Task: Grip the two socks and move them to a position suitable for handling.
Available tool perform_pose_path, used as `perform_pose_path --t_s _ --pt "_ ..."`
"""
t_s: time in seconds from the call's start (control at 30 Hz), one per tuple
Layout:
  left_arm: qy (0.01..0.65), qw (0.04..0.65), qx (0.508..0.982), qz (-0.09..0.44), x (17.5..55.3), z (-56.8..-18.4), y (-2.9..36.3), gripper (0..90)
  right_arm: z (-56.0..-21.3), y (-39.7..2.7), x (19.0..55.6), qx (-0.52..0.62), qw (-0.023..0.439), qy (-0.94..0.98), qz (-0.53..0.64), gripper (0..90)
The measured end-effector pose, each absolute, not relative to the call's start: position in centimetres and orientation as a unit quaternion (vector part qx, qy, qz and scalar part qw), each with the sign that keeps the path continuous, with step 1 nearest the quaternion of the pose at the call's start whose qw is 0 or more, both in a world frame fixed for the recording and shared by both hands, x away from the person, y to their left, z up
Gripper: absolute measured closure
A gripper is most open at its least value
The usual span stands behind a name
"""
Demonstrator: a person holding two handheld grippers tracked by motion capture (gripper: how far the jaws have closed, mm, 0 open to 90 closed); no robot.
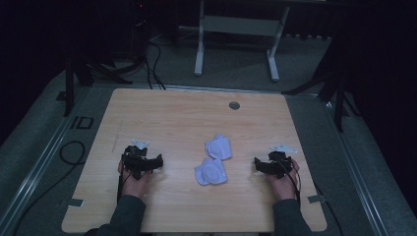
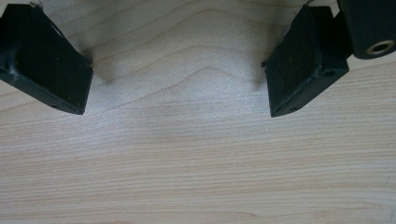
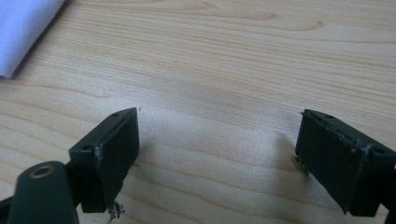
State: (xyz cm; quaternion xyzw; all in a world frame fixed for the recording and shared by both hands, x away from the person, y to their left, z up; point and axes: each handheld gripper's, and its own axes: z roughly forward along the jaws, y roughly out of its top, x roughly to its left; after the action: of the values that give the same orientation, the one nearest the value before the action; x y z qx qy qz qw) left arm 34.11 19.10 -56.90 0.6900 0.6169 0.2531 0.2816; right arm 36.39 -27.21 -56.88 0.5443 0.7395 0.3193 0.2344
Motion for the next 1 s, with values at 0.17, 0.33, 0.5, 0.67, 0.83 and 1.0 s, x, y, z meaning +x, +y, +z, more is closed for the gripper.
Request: perform_pose_path --t_s 0.17,0.33,0.5,0.67,0.83,1.0 --pt "0.618 0.281 0.690 0.253 34.1 -56.9 19.1 7.0 -56.9 -27.2 36.3 0.546 0.235 0.738 0.319 13.4" --pt "0.619 0.281 0.688 0.254 34.1 -56.9 19.0 7.0 -56.7 -27.2 36.0 0.546 0.232 0.741 0.314 15.4" --pt "0.620 0.281 0.687 0.254 34.1 -56.9 19.0 7.1 -56.1 -27.2 35.6 0.544 0.223 0.750 0.303 35.4" --pt "0.620 0.281 0.687 0.255 34.1 -56.9 19.0 7.1 -55.6 -26.7 34.8 0.526 0.214 0.760 0.315 52.3" --pt "0.615 0.286 0.689 0.257 33.7 -56.8 18.8 12.6 -54.8 -25.6 33.8 0.499 0.203 0.775 0.331 64.9" --pt "0.613 0.287 0.689 0.258 33.6 -56.8 18.7 14.9 -55.0 -23.9 33.2 0.470 0.183 0.798 0.331 74.1"
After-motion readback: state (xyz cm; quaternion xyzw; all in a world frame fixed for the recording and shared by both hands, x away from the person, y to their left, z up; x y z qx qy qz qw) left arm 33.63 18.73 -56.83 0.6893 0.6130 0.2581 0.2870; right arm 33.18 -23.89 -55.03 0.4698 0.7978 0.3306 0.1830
